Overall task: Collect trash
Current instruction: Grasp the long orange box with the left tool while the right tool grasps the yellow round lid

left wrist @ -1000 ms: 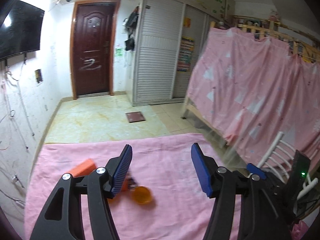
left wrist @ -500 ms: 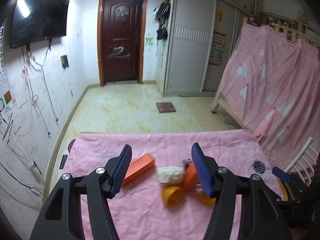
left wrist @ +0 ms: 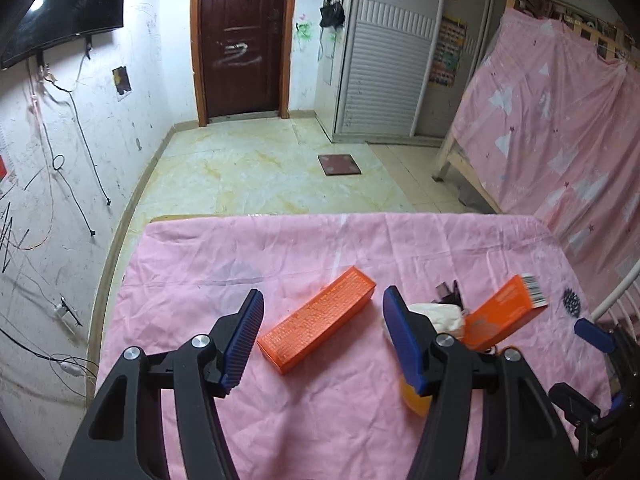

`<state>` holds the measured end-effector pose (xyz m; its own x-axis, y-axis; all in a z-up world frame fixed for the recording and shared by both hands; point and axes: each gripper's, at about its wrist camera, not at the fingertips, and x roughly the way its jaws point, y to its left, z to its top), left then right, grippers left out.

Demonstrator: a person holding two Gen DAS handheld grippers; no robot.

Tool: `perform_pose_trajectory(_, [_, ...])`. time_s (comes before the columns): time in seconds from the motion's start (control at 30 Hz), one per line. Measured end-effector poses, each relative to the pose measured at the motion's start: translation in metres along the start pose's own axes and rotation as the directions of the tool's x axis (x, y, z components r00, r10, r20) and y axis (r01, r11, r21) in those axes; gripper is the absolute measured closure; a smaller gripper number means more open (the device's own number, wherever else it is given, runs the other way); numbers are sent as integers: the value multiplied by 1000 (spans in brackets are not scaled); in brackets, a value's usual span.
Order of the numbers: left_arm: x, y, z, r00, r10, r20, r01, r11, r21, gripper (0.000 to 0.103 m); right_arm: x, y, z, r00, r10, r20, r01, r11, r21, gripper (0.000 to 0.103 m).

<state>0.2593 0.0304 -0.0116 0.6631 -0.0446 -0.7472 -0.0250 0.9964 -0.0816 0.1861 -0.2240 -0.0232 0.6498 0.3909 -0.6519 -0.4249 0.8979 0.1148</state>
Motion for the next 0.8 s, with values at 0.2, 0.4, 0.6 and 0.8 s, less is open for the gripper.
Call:
perform_pose_trajectory(0.2, [24, 4, -3, 999, -16, -50, 18, 999, 49, 48, 15, 12, 3, 1000, 8, -30, -9, 999, -33, 15])
perform_pose_trajectory(0.4, [39, 7, -5, 995, -38, -89, 42, 998, 43, 48, 25, 19, 5, 998, 9, -58, -12, 998, -56, 15])
perform_pose_trajectory(0.6, [46, 5, -7, 994, -34, -105, 41, 997, 62, 48, 34, 25, 6, 996, 2, -86, -8, 997, -74, 15])
perform_pose_trajectory(0.8, [53, 2, -11, 994, 21, -103, -11, 996, 91, 48, 43, 29, 9, 994, -4, -113, -6, 996, -91, 15])
